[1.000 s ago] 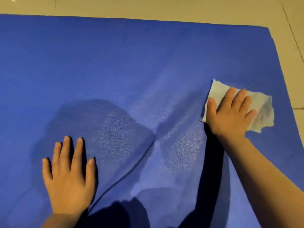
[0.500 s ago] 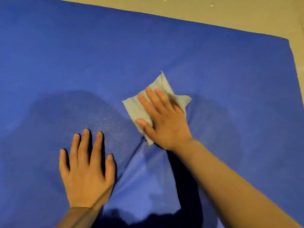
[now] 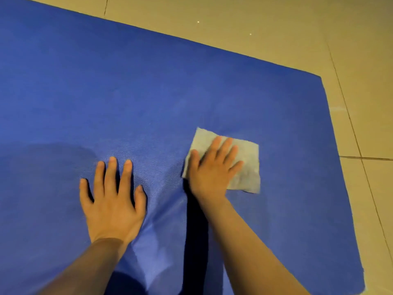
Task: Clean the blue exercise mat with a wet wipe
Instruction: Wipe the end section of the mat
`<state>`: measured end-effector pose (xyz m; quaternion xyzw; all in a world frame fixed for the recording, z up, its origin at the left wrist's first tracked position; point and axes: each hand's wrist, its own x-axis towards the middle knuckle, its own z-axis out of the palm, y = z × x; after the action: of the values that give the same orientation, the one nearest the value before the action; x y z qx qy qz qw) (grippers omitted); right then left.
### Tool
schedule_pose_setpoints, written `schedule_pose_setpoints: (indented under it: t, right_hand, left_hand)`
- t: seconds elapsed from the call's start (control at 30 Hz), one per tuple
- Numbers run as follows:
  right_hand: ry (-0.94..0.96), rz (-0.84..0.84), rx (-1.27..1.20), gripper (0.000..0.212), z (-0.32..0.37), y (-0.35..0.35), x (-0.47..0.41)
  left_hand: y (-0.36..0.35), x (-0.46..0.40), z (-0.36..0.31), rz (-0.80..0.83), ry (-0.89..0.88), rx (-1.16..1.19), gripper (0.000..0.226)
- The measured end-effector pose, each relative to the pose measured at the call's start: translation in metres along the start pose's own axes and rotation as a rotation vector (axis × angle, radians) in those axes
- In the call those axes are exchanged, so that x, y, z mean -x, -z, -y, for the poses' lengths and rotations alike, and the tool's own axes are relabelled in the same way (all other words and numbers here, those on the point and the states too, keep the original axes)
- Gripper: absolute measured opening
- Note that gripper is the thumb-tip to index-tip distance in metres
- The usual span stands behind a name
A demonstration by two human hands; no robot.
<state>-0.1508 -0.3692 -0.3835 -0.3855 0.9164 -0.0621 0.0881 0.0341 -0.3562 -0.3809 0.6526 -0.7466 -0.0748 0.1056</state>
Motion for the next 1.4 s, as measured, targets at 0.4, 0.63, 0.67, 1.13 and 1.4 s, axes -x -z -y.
schedule_pose_setpoints:
  t: [0.4,0.63,0.67,1.13,1.4]
  right_hand:
    - [0.089,0.020,0.093,0.087,-0.169,0.052,-0.071]
    - [-0.500,-0.063,0.011,0.089,-0.130,0.047,-0.030]
    - [-0.440,-0.033,0.037,0.079,-0.101,0.039,-0.025]
    - [-0.035,0.102,0.117,0.095,-0.203,0.070,-0.119]
    - [-0.421,-0.004,0.027,0.085,-0.272,0.077,-0.051]
  left_hand:
    - [-0.002,-0.002,0.001,0.014,0.010,0.005,0.063]
    - [0.000,0.000,0.001,0.000,0.009,0.032,0.063]
    - [-0.001,0.000,0.001,-0.009,0.006,0.037,0.063]
    - [-0.004,0.000,0.002,-0.007,0.000,0.033,0.064]
    - [-0.005,0.000,0.004,0.005,0.004,0.030,0.064]
